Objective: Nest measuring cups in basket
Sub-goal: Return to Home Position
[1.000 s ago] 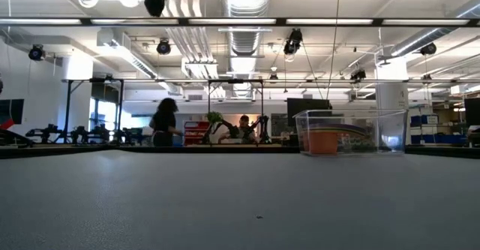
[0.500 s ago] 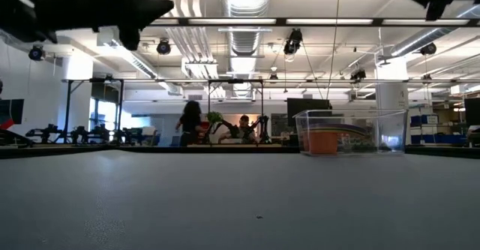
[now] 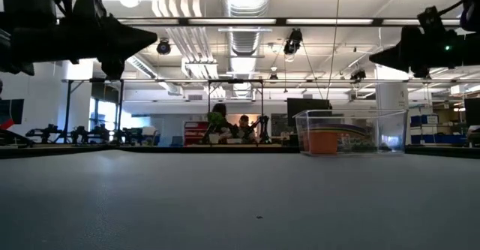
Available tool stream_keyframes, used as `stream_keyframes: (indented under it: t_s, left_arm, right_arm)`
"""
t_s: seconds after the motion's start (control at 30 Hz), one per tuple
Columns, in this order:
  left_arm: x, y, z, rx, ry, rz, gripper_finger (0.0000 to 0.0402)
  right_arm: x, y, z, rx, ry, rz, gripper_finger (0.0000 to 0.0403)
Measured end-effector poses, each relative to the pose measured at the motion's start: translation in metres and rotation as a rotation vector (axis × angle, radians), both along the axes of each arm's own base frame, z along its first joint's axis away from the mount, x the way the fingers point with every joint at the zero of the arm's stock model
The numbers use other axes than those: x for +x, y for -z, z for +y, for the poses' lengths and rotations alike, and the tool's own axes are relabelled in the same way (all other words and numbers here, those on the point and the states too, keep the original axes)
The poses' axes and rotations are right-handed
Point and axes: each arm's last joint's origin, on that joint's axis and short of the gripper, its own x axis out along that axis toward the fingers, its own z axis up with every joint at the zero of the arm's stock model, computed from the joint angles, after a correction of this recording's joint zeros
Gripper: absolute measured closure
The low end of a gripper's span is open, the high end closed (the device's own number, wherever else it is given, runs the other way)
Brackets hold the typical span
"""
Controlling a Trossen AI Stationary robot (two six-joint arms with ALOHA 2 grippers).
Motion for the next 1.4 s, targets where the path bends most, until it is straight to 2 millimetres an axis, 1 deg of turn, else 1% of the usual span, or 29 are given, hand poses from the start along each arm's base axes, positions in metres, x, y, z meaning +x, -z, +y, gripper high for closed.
stream_keyframes:
  t_s: [0.07,0.27,0.47,0.57,0.7,0.93,1.1,1.4]
  left_arm:
    - [0.0,0.001,0.0,0.014,0.001,0.009,0.0402]
    - [0.001,0.005,0.0,0.03,-0.003,0.048,0.0402]
    - [0.004,0.004,0.001,0.025,-0.01,0.057,0.0402]
    - [0.005,0.005,0.001,-0.006,-0.003,0.062,0.0402]
    - [0.008,0.002,0.001,-0.005,-0.003,0.063,0.0402]
    - [0.014,-0.001,0.002,-0.006,-0.003,0.072,0.0402]
    - [0.021,-0.004,0.003,-0.006,-0.003,0.079,0.0402]
    - [0.039,-0.012,0.005,-0.009,-0.003,0.1,0.0402]
  right_arm:
    - [0.0,0.002,0.0,-0.004,0.018,0.029,0.0351]
    - [0.0,0.002,0.0,-0.009,-0.008,0.036,0.0351]
    - [0.002,0.015,-0.002,0.065,0.011,0.151,0.0351]
    - [0.003,0.018,-0.004,0.092,0.012,0.176,0.0351]
    - [0.005,0.021,-0.005,0.123,0.011,0.207,0.0351]
    - [0.007,0.027,-0.008,0.308,0.007,0.135,0.0351]
    - [0.009,0.029,-0.009,0.334,0.006,0.141,0.0351]
    - [0.009,0.025,-0.008,0.407,-0.003,0.055,0.0351]
